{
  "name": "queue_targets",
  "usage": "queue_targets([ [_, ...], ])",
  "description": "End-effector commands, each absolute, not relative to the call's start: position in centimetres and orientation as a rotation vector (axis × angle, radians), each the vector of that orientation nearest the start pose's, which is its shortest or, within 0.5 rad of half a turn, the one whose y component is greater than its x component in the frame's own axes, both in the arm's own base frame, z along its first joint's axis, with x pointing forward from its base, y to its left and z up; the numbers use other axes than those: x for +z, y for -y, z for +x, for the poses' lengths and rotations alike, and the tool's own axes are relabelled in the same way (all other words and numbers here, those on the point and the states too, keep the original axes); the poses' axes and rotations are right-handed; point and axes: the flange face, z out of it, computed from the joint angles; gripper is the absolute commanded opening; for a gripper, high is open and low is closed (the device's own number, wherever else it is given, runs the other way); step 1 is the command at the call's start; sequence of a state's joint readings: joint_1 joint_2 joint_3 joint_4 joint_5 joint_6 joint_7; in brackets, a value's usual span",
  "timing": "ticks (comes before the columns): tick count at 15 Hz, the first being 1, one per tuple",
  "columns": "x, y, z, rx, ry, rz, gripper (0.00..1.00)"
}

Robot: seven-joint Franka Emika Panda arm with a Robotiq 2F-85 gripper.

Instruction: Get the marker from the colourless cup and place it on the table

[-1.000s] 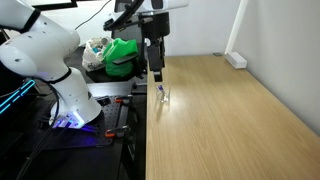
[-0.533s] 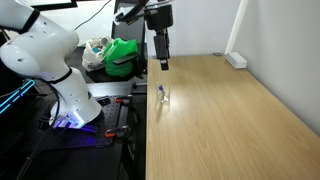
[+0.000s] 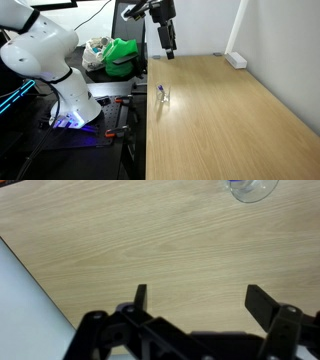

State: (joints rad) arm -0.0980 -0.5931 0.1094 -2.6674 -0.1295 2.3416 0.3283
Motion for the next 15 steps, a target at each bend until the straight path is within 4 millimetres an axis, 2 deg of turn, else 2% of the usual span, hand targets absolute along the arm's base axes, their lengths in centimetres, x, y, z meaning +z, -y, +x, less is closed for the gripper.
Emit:
queue_targets([
  [1,44.3,-2.2,38.7,-0.518,-0.535,-3.152,1.00],
  [8,43.0,-5.2,40.6,-0.570,-0.807,-3.030,1.00],
  [15,41.7,-7.0,42.5,-0.689,-1.046,-2.922,1.00],
])
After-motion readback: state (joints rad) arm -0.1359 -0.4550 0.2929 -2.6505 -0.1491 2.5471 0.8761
